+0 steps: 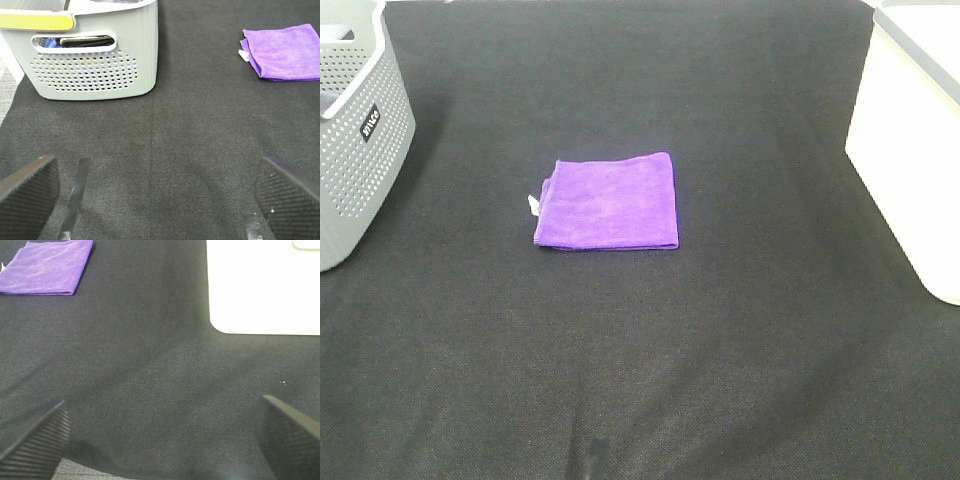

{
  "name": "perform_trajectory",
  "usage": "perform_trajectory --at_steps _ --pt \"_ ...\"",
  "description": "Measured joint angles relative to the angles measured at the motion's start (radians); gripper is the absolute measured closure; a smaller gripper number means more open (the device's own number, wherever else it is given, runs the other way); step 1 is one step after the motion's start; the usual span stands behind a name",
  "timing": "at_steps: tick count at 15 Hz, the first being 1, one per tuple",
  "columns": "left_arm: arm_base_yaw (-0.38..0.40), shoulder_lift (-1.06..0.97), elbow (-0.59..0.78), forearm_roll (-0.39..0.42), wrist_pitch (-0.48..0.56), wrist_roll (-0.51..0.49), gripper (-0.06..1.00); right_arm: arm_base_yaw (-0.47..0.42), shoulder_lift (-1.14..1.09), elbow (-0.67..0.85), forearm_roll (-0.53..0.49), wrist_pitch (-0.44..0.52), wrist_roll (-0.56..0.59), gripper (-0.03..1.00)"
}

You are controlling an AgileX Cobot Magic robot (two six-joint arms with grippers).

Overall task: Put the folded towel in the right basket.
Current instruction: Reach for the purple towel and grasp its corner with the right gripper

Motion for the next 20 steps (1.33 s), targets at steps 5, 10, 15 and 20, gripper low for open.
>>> perform_trajectory --at_steps 5,10,15,20 --pt "0.000 0.000 0.000 0.000 0.000 0.000 -0.04 0.000 0.000 0.000 0.000 0.000 0.000 0.02" --pt "0.000 0.000 0.000 0.000 0.000 0.000 -0.04 0.000 0.095 -0.081 -0.009 0.034 0.000 0.02" --pt "0.000 0.000 0.000 0.000 0.000 0.000 -0.04 0.000 0.833 -0.650 0.082 0.105 0.026 0.03" --pt "0.000 0.000 0.000 0.000 0.000 0.000 -0.04 0.009 1.230 -0.831 0.378 0.058 -0.086 0.04"
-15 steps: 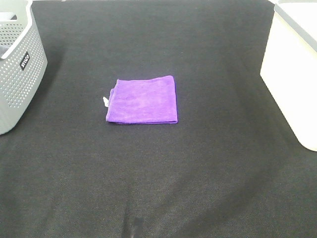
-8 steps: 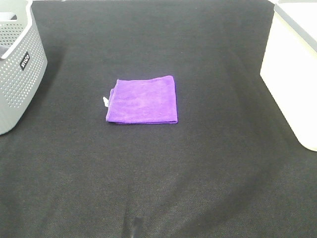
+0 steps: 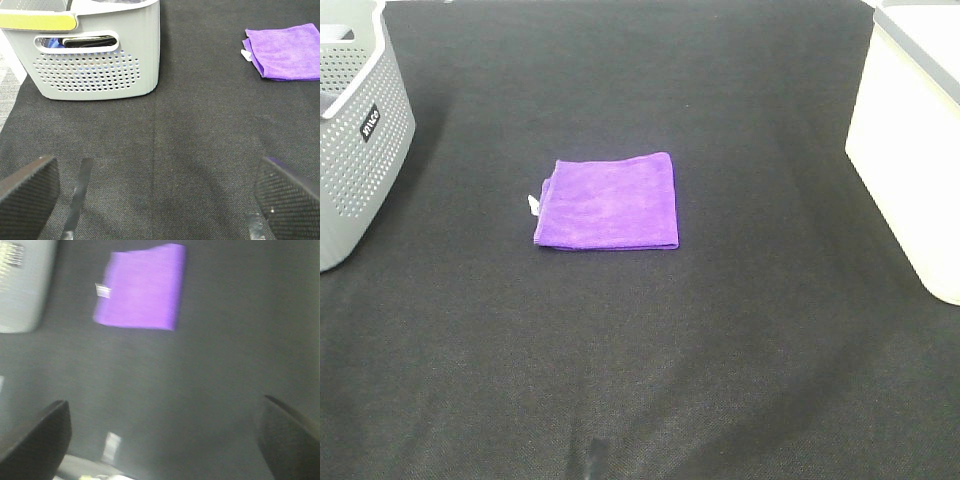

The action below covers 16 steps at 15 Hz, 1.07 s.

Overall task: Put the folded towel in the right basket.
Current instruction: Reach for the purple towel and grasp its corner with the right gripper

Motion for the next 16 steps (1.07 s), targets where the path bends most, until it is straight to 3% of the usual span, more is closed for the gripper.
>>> perform_trajectory --at_steps 2,5,7,12,16 --pt "0.000 0.000 0.000 0.000 0.000 0.000 -0.04 0.126 0.215 -0.052 0.114 -0.113 -0.046 0.05" --pt "0.000 0.000 0.000 0.000 0.000 0.000 -0.04 0.243 0.605 -0.254 0.234 -0.122 -0.120 0.05" --pt "0.000 0.000 0.000 0.000 0.000 0.000 -0.04 0.250 0.825 -0.415 0.286 -0.097 -0.148 0.05" --pt "0.000 0.000 0.000 0.000 0.000 0.000 -0.04 0.196 1.202 -0.749 0.282 -0.021 -0.140 0.05" --pt "0.000 0.000 0.000 0.000 0.000 0.000 -0.04 0.192 1.301 -0.767 0.280 -0.022 -0.140 0.05"
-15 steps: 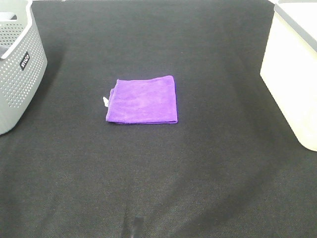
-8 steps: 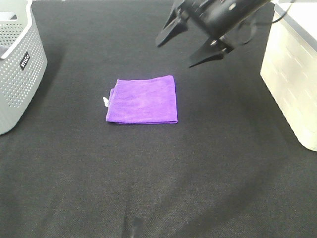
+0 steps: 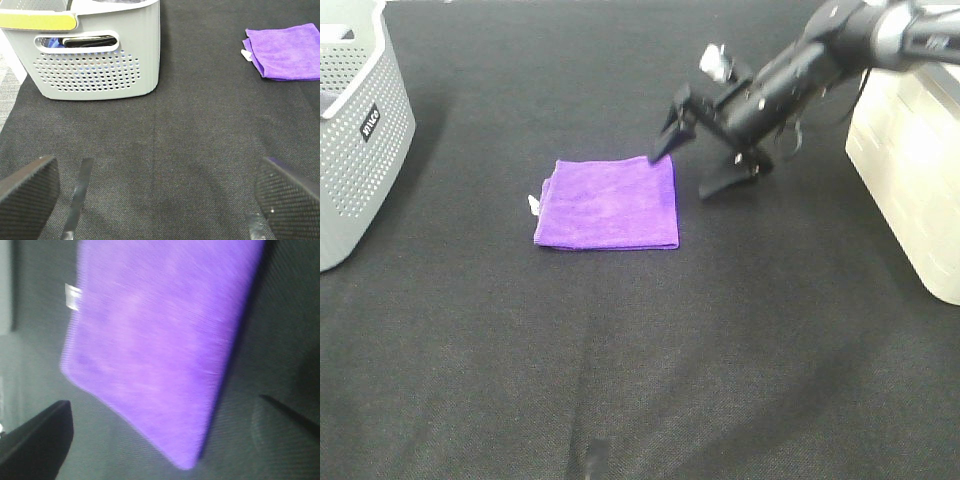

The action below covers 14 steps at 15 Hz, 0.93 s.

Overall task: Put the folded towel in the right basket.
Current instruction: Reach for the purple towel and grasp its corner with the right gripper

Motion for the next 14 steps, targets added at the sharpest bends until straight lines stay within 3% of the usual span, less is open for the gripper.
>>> perform_trajectory --at_steps 8,12,14 --pt "0.000 0.000 0.000 0.000 0.000 0.000 -0.04 0.017 0.067 -0.022 0.005 -0.035 0.026 0.12" --pt "0.000 0.000 0.000 0.000 0.000 0.000 -0.04 0.125 0.110 -0.034 0.079 -0.112 0.042 0.27" --pt "0.000 0.000 0.000 0.000 0.000 0.000 -0.04 0.160 0.117 -0.040 0.079 -0.140 0.042 0.42"
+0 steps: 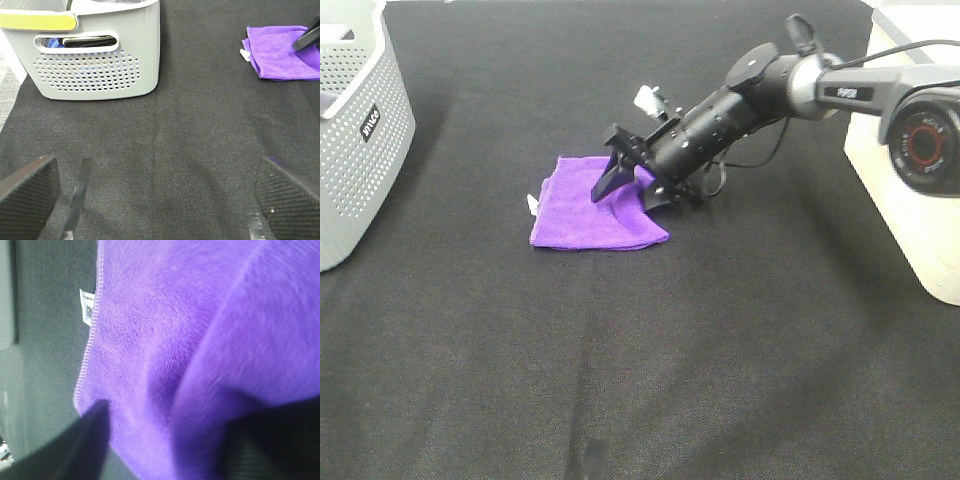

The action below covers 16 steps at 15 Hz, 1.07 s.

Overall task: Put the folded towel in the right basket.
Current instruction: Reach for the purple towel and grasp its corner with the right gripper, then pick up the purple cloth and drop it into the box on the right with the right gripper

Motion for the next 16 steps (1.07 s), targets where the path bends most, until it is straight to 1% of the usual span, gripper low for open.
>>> perform_trajectory --at_steps 1,3,4,6,8,9,10,11,12,13,15,16 --pt "0.000 0.000 0.000 0.000 0.000 0.000 -0.04 0.001 0.009 -0.013 -0.014 -0.007 0.002 0.58" --pt "0.000 0.000 0.000 0.000 0.000 0.000 -0.04 -0.003 0.011 -0.040 -0.060 0.005 0.003 0.85" --pt "0.000 0.000 0.000 0.000 0.000 0.000 -0.04 -0.005 0.010 -0.059 -0.082 0.025 0.003 0.91" --pt "0.000 0.000 0.000 0.000 0.000 0.000 -0.04 -0.010 -0.022 -0.131 -0.147 0.092 0.003 0.91" --pt "0.000 0.000 0.000 0.000 0.000 0.000 -0.04 -0.010 -0.108 -0.248 -0.223 0.181 0.038 0.91" --pt "0.000 0.000 0.000 0.000 0.000 0.000 -0.04 -0.010 -0.154 -0.312 -0.276 0.196 0.061 0.91" --pt "0.000 0.000 0.000 0.000 0.000 0.000 -0.04 -0.010 -0.154 -0.312 -0.276 0.196 0.061 0.91" --pt "0.000 0.000 0.000 0.000 0.000 0.000 -0.04 -0.010 -0.212 -0.362 -0.345 0.198 0.085 0.91" --pt "0.000 0.000 0.000 0.000 0.000 0.000 -0.04 -0.010 -0.310 -0.384 -0.455 0.202 0.103 0.91" --pt "0.000 0.000 0.000 0.000 0.000 0.000 -0.04 -0.010 -0.379 -0.387 -0.545 0.202 0.106 0.91" --pt "0.000 0.000 0.000 0.000 0.000 0.000 -0.04 -0.019 -0.519 -0.390 -0.771 0.208 0.108 0.91" --pt "0.000 0.000 0.000 0.000 0.000 0.000 -0.04 -0.049 -0.568 -0.390 -0.845 0.209 0.121 0.91"
